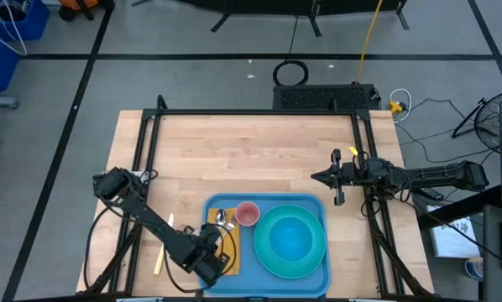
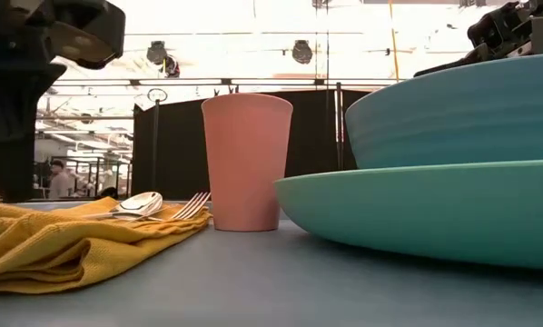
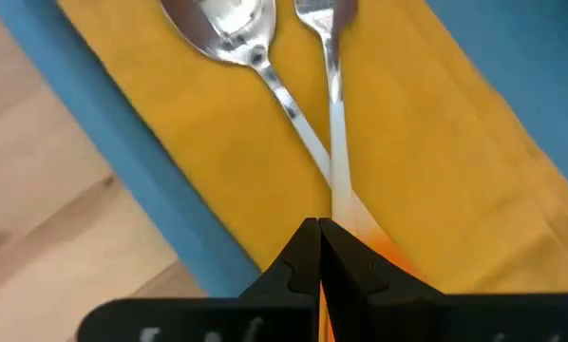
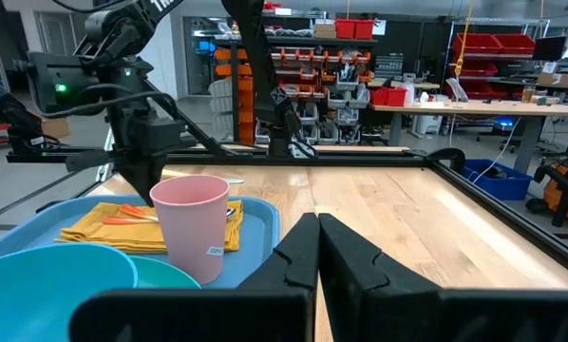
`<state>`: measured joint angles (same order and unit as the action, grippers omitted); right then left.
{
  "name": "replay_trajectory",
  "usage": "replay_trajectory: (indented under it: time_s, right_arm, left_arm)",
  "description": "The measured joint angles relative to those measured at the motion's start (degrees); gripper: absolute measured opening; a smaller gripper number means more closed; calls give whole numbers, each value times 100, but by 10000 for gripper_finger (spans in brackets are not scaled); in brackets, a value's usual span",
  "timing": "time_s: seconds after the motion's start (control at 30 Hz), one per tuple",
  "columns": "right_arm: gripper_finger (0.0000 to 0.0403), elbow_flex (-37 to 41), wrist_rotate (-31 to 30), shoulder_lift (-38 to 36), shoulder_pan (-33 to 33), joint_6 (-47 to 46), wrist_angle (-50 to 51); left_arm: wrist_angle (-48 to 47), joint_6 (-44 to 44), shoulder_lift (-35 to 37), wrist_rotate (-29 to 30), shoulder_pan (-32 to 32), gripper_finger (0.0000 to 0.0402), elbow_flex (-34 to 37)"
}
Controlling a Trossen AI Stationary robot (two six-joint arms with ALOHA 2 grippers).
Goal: Set up tray
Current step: Adjust the orange fork on the yellow table napkin
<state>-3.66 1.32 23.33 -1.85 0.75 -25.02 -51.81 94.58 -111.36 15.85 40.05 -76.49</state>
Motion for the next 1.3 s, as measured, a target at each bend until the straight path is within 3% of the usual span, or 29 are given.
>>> replay_trajectory:
  time_s: [0.53, 0.87, 1.3]
  right_arm:
    - [0, 2, -2, 21, 2, 11, 33]
    - [0, 0, 0, 33, 2, 11, 0]
    - [0, 0, 0, 31, 0, 11, 0]
  left_arm:
    - [247, 74, -297, -362, 38, 2, 0]
    - [655, -167, -295, -362, 38, 3, -101]
    - [329, -562, -122, -202, -165, 13, -103]
